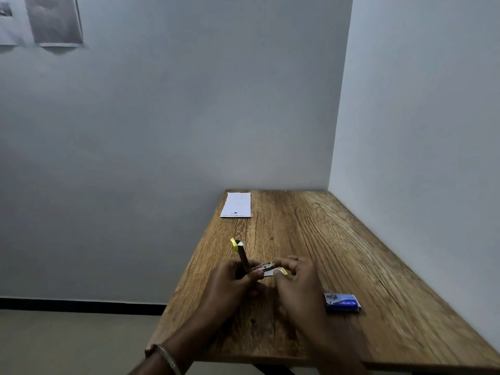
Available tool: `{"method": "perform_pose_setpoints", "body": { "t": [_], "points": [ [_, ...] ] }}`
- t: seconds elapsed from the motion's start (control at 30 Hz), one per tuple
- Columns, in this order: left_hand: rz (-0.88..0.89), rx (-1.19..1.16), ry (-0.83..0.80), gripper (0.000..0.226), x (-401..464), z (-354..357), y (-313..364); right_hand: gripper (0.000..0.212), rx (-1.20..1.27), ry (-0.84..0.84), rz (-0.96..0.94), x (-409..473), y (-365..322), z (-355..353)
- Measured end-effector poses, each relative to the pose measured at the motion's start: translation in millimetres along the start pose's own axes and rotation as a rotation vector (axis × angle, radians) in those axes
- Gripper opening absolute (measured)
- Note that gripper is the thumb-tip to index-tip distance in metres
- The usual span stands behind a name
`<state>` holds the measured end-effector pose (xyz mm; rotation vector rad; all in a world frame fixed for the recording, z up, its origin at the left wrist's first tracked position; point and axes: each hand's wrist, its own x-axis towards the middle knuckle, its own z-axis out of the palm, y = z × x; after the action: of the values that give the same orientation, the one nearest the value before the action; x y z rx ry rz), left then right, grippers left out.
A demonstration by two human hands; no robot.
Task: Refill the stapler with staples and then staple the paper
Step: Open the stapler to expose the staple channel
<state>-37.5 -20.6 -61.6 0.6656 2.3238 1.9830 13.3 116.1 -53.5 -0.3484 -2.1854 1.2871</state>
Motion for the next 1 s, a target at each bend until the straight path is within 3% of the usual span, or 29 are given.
{"method": "perform_pose_setpoints", "body": {
  "t": [0.13,0.33,0.6,0.73,0.87,1.0],
  "points": [
    [0.026,0.035,-0.001,0.014,0,0,-1,0.021,0.096,-0.014,0.103,-6,-7,2],
    [0.053,0.129,0.021,0.012,1,0,-1,0.022,0.211,-0.022,0.104,-11,-16,4],
    [0.051,0.171,0.056,0.019,2,-3,-5,0.039,0.126,-0.168,-0.188,-33,-25,11],
    [-0.015,0.019,-0.028,0.012,1,-6,-4,0.039,0.151,-0.239,-0.242,-30,-17,2],
    [-0.100,-0.045,-0.010,0.014,3,-4,-2,0.035,-0.245,-0.008,-0.409,-7,2,-23],
    [-0.115,-0.063,-0.011,0.012,3,-5,-2,0.038,-0.479,-0.098,-0.469,9,11,-41]
  ]
}}
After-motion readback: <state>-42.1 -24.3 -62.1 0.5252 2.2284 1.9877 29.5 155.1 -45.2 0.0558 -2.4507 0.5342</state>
